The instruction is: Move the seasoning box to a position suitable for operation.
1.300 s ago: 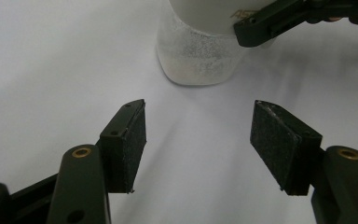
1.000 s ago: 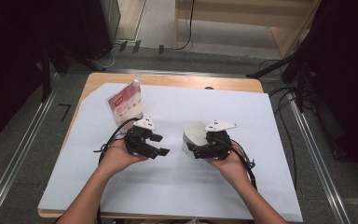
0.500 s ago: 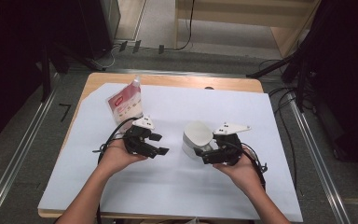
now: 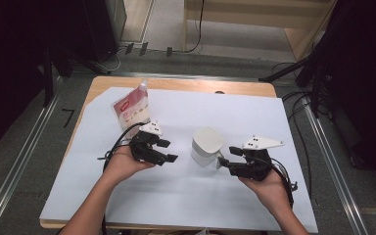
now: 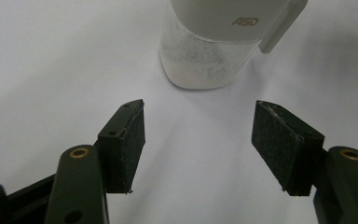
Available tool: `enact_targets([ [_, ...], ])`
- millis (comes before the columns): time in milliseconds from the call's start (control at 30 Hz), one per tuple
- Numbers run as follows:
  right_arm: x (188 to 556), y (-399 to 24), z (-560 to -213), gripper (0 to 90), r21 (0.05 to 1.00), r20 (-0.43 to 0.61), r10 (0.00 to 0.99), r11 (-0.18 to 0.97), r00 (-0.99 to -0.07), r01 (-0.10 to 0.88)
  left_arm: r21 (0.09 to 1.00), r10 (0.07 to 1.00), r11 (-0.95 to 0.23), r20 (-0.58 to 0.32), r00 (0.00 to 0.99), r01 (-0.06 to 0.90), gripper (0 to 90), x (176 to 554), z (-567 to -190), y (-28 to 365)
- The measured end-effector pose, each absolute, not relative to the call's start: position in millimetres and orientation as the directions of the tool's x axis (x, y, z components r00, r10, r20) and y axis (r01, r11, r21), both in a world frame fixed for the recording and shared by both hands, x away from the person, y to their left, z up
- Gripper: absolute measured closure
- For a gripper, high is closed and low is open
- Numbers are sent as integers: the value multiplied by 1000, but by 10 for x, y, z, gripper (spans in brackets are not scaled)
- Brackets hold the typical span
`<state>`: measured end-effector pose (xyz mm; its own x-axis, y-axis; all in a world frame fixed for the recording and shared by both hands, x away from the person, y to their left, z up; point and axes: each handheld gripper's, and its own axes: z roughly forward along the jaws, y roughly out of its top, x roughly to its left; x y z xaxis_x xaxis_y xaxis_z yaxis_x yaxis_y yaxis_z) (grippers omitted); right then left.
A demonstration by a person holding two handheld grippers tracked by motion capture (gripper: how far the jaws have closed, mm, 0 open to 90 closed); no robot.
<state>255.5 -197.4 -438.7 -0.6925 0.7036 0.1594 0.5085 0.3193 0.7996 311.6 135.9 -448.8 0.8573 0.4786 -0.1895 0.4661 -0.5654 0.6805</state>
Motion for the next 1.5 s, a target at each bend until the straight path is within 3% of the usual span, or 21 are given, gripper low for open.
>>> enact_targets([
  [267, 2510, -1959, -4457, 631, 795, 167, 677, 337, -717, 504, 668, 481, -572, -197, 854, 476, 358, 3124, -4517, 1358],
  [433, 2476, -1861, -4480, 824, 778, 175, 629, 383, -757, 498, 669, 482, -571, -196, 854, 476, 358, 3127, -4519, 1361],
  [600, 2449, -1808, -4490, 894, 777, 159, 626, 398, -763, 488, 662, 479, -578, -197, 855, 476, 358, 3114, -4514, 1355],
  [1500, 2600, -1799, -4696, 900, 709, 207, 636, 425, -743, 562, 667, 458, -576, -214, 863, 472, 336, 3098, -4514, 1309],
])
